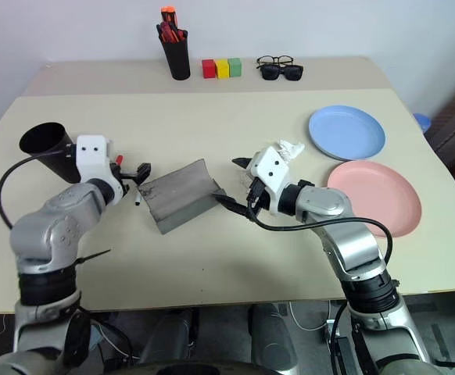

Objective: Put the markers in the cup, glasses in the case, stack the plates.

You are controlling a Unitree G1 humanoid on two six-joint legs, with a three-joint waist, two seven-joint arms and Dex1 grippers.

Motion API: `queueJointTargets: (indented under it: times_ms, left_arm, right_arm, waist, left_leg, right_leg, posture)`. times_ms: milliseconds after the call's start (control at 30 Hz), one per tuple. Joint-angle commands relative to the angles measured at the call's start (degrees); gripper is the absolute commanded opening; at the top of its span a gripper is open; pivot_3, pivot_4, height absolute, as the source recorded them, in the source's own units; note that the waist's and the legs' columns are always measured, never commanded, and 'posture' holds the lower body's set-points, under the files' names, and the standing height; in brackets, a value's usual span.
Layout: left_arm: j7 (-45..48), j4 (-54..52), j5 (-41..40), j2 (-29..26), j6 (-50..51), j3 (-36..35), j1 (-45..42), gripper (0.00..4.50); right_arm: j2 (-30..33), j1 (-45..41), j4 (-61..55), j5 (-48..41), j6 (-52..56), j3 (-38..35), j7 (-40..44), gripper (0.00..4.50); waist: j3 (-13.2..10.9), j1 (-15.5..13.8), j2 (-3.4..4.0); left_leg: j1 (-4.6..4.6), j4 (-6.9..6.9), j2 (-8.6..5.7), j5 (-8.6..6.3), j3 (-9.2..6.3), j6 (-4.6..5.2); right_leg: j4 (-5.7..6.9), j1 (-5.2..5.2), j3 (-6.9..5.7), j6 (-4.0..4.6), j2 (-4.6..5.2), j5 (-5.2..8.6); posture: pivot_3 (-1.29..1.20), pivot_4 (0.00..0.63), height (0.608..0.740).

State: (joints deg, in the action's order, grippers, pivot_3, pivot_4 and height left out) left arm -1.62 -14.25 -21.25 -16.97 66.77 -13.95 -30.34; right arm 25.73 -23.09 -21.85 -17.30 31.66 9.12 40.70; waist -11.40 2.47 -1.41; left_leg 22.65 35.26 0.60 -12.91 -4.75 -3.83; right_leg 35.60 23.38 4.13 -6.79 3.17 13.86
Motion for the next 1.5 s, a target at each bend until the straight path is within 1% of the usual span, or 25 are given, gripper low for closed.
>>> queueJointTargets:
  times_ms: [33, 67, 133, 233, 267, 300, 367, 433, 467, 500, 567, 600, 733, 800, 900, 967, 1033, 1100, 1167, 1333, 1500]
  left_arm:
    - [-1.68, 5.24, 1.33, 0.48, 5.13, -0.5, -5.55, 4.46]
    - [-2.25, 6.99, 2.27, 0.28, 6.58, 0.12, -6.96, 4.46]
    - [-4.27, 9.21, 3.77, 1.06, 9.2, -0.83, -9.31, 4.46]
    - [-4.99, 9.81, 4.94, 1.72, 12.12, -0.86, -10.56, 4.46]
    - [-5.19, 9.59, 5.4, 1.84, 12.86, -0.71, -10.58, 4.22]
    - [-5.35, 9.3, 5.8, 2.1, 13.26, -0.84, -10.5, 3.93]
    - [-5.33, 8.82, 6.19, 2.6, 13.68, -1.38, -10.2, 3.13]
    - [-5.43, 8.53, 6.76, 3.12, 13.66, -1.97, -9.91, 2.02]
    - [-5.51, 8.43, 7.08, 3.31, 13.48, -2.25, -9.81, 1.51]
    - [-5.43, 8.34, 7.35, 3.38, 13.18, -2.39, -9.73, 1.1]
    - [-4.44, 8.11, 7.67, 2.9, 11.63, -1.77, -9.56, 0.02]
    - [-3.54, 7.73, 7.81, 2.35, 9.64, -0.91, -9.33, 0.02]
    - [2.27, 3.09, 8.33, -0.13, -8.01, 1.96, -9.07, 0.02]
    - [6.29, -0.85, 6.53, -0.84, -17.42, 0.06, -9.46, 0.02]
    - [3.9, -1.47, 8.91, -2.66, -29.83, -4.88, -10.4, 0.02]
    - [1.27, 0.22, 11.95, -4.66, -35.06, -6.06, -10.61, 0.02]
    - [-0.84, 3.18, 15.04, -7.33, -39.64, -6.98, -10.26, 0.02]
    - [-2.13, 6.76, 18.04, -9.84, -44.39, -7.14, -8.98, 0.02]
    - [-2.95, 10.93, 20.55, -11.02, -49.87, -6.5, -6.94, 0.02]
    - [-5.03, 16.7, 23.23, -10.2, -57.19, -5.72, -3.73, 0.02]
    - [-5.94, 19.65, 23.08, -8.89, -60.18, -5.82, -1.44, 0.02]
  right_arm:
    - [-1.13, -1.06, -1.97, -0.45, -0.37, 1.36, -0.31, 4.5]
    - [-1.32, -1.21, -1.9, -0.25, -0.57, 1.78, -0.26, 4.5]
    - [-1.61, -1.49, -1.73, -0.12, -0.7, 2.1, -0.35, 4.5]
    - [-1.99, -1.7, -1.82, -0.32, -0.66, 2.51, -0.26, 4.5]
    - [-2.14, -1.81, -1.89, -0.36, -0.7, 2.78, -0.14, 4.5]
    - [-2.26, -1.89, -1.94, -0.34, -0.81, 2.99, -0.02, 4.5]
    - [-2.61, -2.16, -1.77, -0.29, -1.05, 3.18, 0.02, 4.5]
    - [-2.91, -2.34, -1.53, -0.21, -1.25, 3.3, 0.02, 4.5]
    - [-3.0, -2.37, -1.43, -0.17, -1.36, 3.44, 0.03, 4.5]
    - [-3.07, -2.39, -1.35, -0.11, -1.48, 3.57, 0.06, 4.5]
    - [-3.21, -2.46, -1.31, -0.03, -1.58, 3.85, 0.14, 4.5]
    - [-3.29, -2.54, -1.33, -0.02, -1.59, 3.99, 0.18, 4.5]
    - [-3.51, -3.27, -0.98, 0.01, -1.97, 4.16, 0.45, 4.5]
    - [-3.67, -4.0, -0.66, -0.08, -2.17, 4.02, 0.57, 4.5]
    - [-4.09, -5.25, -0.05, -0.21, -2.62, 4.01, 0.87, 4.5]
    - [-4.57, -6.08, 0.39, -0.16, -3.06, 4.06, 0.91, 4.5]
    - [-6.71, -8.34, 1.29, -0.65, -3.41, 3.39, -0.29, 4.5]
    - [-10.38, -11.49, 2.36, -1.47, -3.41, 2.01, -3.01, 4.5]
    - [-14.19, -14.69, 3.4, -1.99, -2.2, 1.68, -5.6, 4.5]
    - [-18.58, -17.19, 5.94, -0.55, -2.97, 3.9, -7.67, 4.5]
    - [-19.41, -17.14, 6.77, 0.15, -3.83, 4.68, -8.28, 4.5]
  waist:
    - [0.0, 0.03, 0.0]
    - [0.0, 0.0, 0.0]
    - [0.0, 0.03, 0.0]
    - [0.0, 0.07, 0.0]
    - [0.0, 0.06, 0.0]
    - [0.0, 0.07, 0.0]
    - [0.0, 0.02, 0.0]
    - [0.0, 0.02, 0.0]
    - [0.0, 0.02, 0.0]
    - [0.0, 0.02, 0.0]
    - [0.0, 0.01, 0.0]
    - [0.0, 0.01, 0.0]
    - [-0.01, -0.09, -0.01]
    - [-0.01, -0.09, -0.01]
    - [0.0, 0.01, -0.01]
    - [0.0, 0.1, 0.0]
    - [0.0, 0.22, 0.0]
    - [-0.01, 0.19, 0.0]
    - [0.0, 0.1, 0.01]
    - [0.09, -0.61, -0.15]
    - [0.08, -0.47, -0.14]
  left_leg:
    - [0.0, 0.0, 0.0, 0.0, 0.0, 0.0]
    - [0.0, 0.0, 0.0, 0.0, 0.0, -0.01]
    - [0.01, 0.0, -0.01, 0.01, -0.01, -0.01]
    - [0.01, -0.03, 0.0, 0.01, -0.01, -0.01]
    - [0.01, -0.04, 0.0, 0.01, -0.02, -0.02]
    - [0.01, -0.04, 0.0, 0.01, -0.03, -0.02]
    - [-0.01, -0.04, 0.0, 0.03, -0.03, -0.05]
    - [0.0, -0.03, 0.0, 0.05, -0.03, -0.09]
    - [0.0, -0.03, 0.0, 0.05, -0.03, -0.1]
    - [0.0, -0.03, 0.0, 0.05, -0.03, -0.1]
    - [-0.01, -0.03, 0.0, 0.06, -0.03, -0.1]
    - [0.0, -0.04, 0.0, 0.06, -0.04, -0.1]
    - [0.01, -0.06, 0.0, 0.1, -0.04, -0.19]
    - [0.04, -0.07, 0.0, 0.14, -0.03, -0.25]
    - [0.08, -0.08, 0.0, 0.15, -0.02, -0.29]
    - [0.01, -0.11, 0.0, 0.15, -0.01, -0.28]
    - [-0.05, -0.13, 0.0, 0.15, 0.0, -0.28]
    - [-0.05, -0.12, 0.0, 0.15, 0.0, -0.27]
    - [-0.06, -0.1, 0.0, 0.15, 0.01, -0.27]
    - [-0.01, -0.1, 0.0, 0.15, -0.07, -0.27]
    - [0.04, -0.1, -0.04, 0.15, -0.06, -0.27]
  right_leg:
    - [0.01, 0.01, 0.0, 0.0, 0.0, 0.0]
    - [0.01, 0.01, 0.0, -0.01, 0.0, 0.0]
    - [0.01, 0.01, -0.01, -0.01, 0.0, 0.0]
    - [0.02, 0.02, -0.01, -0.03, 0.0, 0.0]
    - [0.05, 0.04, -0.01, -0.03, 0.0, 0.0]
    - [0.08, 0.05, -0.01, -0.03, 0.0, 0.0]
    - [0.13, 0.06, -0.01, -0.03, 0.0, 0.0]
    - [0.14, 0.06, -0.01, -0.03, 0.0, 0.0]
    - [0.14, 0.06, -0.01, -0.03, 0.0, 0.0]
    - [0.14, 0.06, -0.01, -0.03, 0.0, 0.0]
    - [0.14, 0.06, -0.01, -0.03, 0.0, 0.0]
    - [0.14, 0.06, -0.01, -0.03, 0.0, 0.0]
    - [0.14, 0.08, -0.01, -0.03, 0.0, -0.01]
    - [0.12, 0.1, -0.01, -0.02, 0.02, -0.01]
    - [0.1, 0.12, -0.01, -0.02, 0.05, -0.01]
    - [0.12, 0.11, -0.01, -0.02, 0.04, -0.01]
    - [0.15, 0.11, 0.0, -0.02, 0.02, -0.01]
    - [0.2, 0.11, 0.0, -0.02, 0.02, -0.01]
    - [0.25, 0.12, 0.0, -0.02, 0.02, -0.01]
    - [0.29, 0.1, -0.08, -0.02, 0.05, -0.01]
    - [0.33, 0.18, -0.08, -0.02, 0.08, -0.01]
  posture:
    - [0.0, 0.15, 0.74]
    - [0.0, 0.15, 0.74]
    - [0.0, 0.15, 0.74]
    - [0.0, 0.15, 0.74]
    - [0.0, 0.15, 0.74]
    - [0.0, 0.15, 0.74]
    - [0.0, 0.15, 0.74]
    - [0.0, 0.15, 0.74]
    - [0.0, 0.15, 0.74]
    - [0.0, 0.15, 0.74]
    - [0.0, 0.15, 0.74]
    - [0.0, 0.15, 0.74]
    - [0.0, 0.15, 0.74]
    - [0.0, 0.15, 0.74]
    - [0.0, 0.15, 0.74]
    - [0.0, 0.15, 0.74]
    - [0.0, 0.15, 0.74]
    - [0.0, 0.15, 0.74]
    - [0.0, 0.15, 0.74]
    - [0.0, 0.15, 0.74]
    - [0.0, 0.15, 0.74]
